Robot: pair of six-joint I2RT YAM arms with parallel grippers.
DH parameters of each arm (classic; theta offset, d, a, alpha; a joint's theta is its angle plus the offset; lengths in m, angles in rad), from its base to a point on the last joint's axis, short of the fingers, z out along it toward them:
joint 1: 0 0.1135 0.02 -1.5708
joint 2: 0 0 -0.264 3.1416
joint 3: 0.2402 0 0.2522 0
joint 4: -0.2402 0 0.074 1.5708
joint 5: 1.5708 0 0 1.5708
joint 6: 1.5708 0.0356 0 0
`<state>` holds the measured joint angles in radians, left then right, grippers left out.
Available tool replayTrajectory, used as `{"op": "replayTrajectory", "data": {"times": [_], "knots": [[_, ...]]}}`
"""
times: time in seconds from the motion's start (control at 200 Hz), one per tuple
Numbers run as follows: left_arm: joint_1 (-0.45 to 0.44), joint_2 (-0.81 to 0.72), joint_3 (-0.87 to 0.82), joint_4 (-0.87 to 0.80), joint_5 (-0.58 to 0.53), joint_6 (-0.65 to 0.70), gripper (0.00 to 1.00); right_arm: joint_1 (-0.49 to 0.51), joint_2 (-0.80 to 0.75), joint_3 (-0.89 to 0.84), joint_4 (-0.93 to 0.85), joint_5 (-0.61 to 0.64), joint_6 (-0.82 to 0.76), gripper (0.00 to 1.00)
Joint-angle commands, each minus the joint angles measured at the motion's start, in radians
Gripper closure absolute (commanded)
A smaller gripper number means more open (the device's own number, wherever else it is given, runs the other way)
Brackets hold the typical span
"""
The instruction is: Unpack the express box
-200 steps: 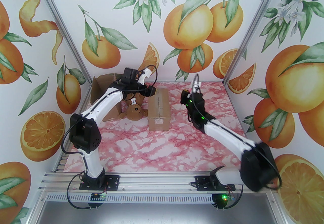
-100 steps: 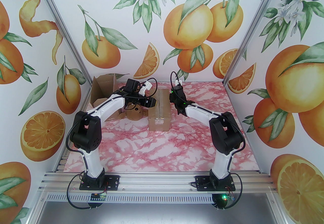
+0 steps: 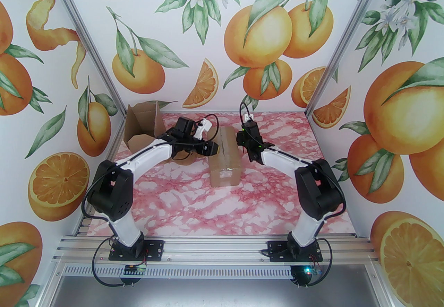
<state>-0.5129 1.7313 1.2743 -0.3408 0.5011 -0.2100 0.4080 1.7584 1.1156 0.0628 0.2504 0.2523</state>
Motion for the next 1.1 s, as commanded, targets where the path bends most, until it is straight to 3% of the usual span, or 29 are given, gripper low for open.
{"op": "replayTrajectory", "data": {"times": [0.0,0.19,0.36,0.54,0.675,0.806,0.916,0.991,1.091], "knots": [[-0.115,-0.069,-0.067,0.031,0.030,-0.064,0.21,-0.006,-0.037,-0.020,0.025,-0.103,-0.004,0.93],[-0.148,-0.136,-0.068,-0.005,-0.142,-0.042,0.20,-0.058,-0.088,-0.001,-0.044,-0.112,-0.027,0.92],[-0.070,-0.129,0.078,-0.095,-0.181,0.123,0.21,-0.068,-0.196,0.003,-0.055,-0.026,-0.078,0.92],[0.072,0.048,0.298,-0.145,0.001,0.230,0.31,-0.040,-0.284,0.049,-0.052,0.032,-0.100,0.93],[0.097,0.215,0.482,-0.231,0.164,0.391,0.41,0.012,-0.306,0.052,0.044,0.011,-0.055,0.94],[0.118,0.295,0.559,-0.233,0.347,0.461,0.43,0.115,-0.286,0.051,0.168,0.087,-0.062,0.96],[0.125,0.343,0.610,-0.296,0.361,0.534,0.47,0.191,-0.233,0.057,0.253,0.161,-0.090,0.97],[0.139,0.369,0.637,-0.334,0.400,0.548,0.57,0.224,-0.195,0.060,0.302,0.195,-0.094,0.97],[0.157,0.367,0.601,-0.310,0.407,0.546,0.56,0.246,-0.155,0.051,0.389,0.213,-0.118,0.98]]}}
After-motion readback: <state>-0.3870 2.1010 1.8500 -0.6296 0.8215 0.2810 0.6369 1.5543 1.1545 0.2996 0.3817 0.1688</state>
